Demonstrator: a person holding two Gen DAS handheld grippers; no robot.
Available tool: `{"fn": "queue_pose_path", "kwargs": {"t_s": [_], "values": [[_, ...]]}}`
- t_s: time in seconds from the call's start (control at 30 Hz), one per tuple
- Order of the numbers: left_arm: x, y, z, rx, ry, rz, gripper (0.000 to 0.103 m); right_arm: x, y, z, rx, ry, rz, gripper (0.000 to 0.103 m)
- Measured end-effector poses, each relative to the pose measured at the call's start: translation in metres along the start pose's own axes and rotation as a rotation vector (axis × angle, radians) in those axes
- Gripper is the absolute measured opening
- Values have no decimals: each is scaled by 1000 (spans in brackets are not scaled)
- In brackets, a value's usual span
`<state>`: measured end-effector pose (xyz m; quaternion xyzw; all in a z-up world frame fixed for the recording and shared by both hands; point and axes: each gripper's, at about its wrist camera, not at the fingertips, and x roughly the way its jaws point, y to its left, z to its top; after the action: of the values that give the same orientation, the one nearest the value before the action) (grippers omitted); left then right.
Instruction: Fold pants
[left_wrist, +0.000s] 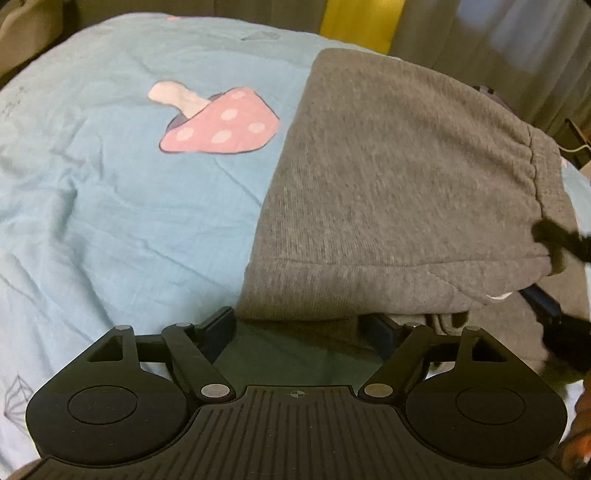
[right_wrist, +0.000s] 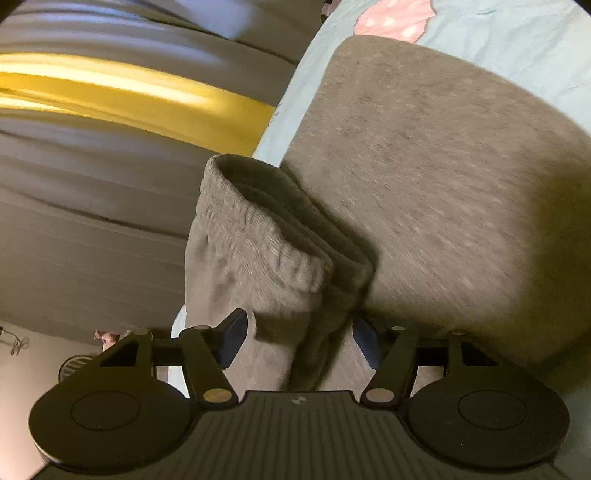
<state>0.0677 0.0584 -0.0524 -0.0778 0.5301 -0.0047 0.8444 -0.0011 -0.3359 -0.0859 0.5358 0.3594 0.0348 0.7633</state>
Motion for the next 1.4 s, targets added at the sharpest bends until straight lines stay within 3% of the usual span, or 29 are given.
{"fn": "queue_pose_path", "kwargs": {"t_s": [0.07, 0.13, 0.2, 0.33, 0.4, 0.47, 0.53, 0.57, 0.63, 0.77, 0.8, 0.87, 0.93, 1.03, 1.2, 1.3, 1.4], "values": [[6, -3, 2, 12, -14, 25, 86, 13, 8, -4, -22, 7, -19, 81], [10, -8, 4, 36, -42, 42, 88, 16, 19, -9, -44, -8, -42, 81], [11, -11, 5, 46, -65, 46, 85, 21, 24, -11, -56, -17, -30, 45], [0, -7, 3, 40, -116, 9, 45, 11, 25, -15, -27, -28, 68, 37], [-6, 0, 3, -4, -133, -10, 39, 1, 31, -16, -40, -37, 115, 34], [-8, 4, 2, -19, -137, -39, 44, -9, 40, -16, -51, -45, 144, 32], [-8, 2, 2, 0, -129, -71, 62, -16, 53, -15, -66, -64, 174, 31], [-10, -1, 1, 20, -133, -85, 65, -20, 59, -12, -75, -73, 185, 31], [-15, -11, -2, 81, -161, -93, 81, -31, 75, -11, -98, -85, 223, 30], [-15, -38, -9, 230, -192, -43, 86, -49, 99, -10, -176, -127, 260, 30], [-12, -43, -9, 244, -194, 10, 84, -57, 104, -12, -192, -141, 274, 30], [-4, -46, -7, 236, -169, 107, 68, -68, 108, -14, -196, -156, 295, 30], [-3, -37, -4, 189, -151, 68, 42, -81, 109, -15, -214, -172, 305, 30], [-21, -22, -4, 106, -230, -41, 22, -90, 102, -11, -235, -199, 286, 30], [-50, -16, -11, 94, -377, -184, 19, -106, 66, 5, -219, -241, 182, 30], [-46, -30, -13, 167, -350, -186, 24, -110, 37, 12, -207, -249, 104, 30], [-30, -40, -11, 212, -273, -122, 35, -101, 6, 20, -141, -171, 6, 32]]}}
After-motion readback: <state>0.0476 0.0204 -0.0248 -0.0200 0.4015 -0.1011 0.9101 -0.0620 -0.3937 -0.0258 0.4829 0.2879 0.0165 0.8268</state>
